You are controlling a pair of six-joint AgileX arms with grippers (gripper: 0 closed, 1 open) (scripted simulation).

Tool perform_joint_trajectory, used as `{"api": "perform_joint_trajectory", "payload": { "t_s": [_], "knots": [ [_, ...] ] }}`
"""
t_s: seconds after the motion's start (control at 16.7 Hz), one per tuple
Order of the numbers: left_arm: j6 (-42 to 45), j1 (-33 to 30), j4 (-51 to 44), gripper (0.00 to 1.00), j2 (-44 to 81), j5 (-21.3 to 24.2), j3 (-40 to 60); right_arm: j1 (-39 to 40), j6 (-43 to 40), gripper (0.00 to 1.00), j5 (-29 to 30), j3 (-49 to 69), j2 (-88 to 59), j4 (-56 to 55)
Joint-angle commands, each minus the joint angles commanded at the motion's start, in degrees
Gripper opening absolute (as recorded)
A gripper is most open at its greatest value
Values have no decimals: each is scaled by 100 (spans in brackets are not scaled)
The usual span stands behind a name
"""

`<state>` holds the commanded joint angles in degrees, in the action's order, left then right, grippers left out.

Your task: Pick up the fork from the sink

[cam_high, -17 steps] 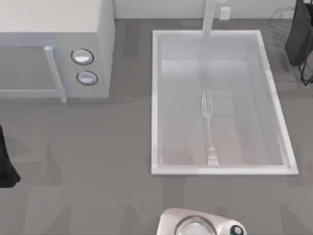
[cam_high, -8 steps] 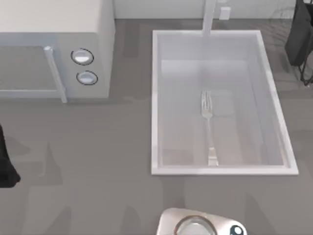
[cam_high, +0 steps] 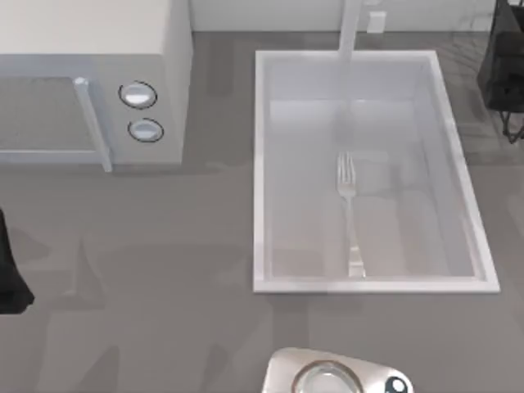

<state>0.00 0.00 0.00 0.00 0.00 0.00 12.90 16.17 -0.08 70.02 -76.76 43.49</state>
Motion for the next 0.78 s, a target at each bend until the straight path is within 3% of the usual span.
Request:
{"api": "perform_joint_trajectory", "payload": {
  "t_s": [0.42, 0.78],
  "knots": [
    [0, 0, 0, 100, 0, 0, 0, 688, 606, 100, 25, 3791, -4128, 2150],
    [0, 0, 0, 100, 0, 0, 0, 1041, 880, 100, 42, 5893, -6426, 3224]
  ]
}}
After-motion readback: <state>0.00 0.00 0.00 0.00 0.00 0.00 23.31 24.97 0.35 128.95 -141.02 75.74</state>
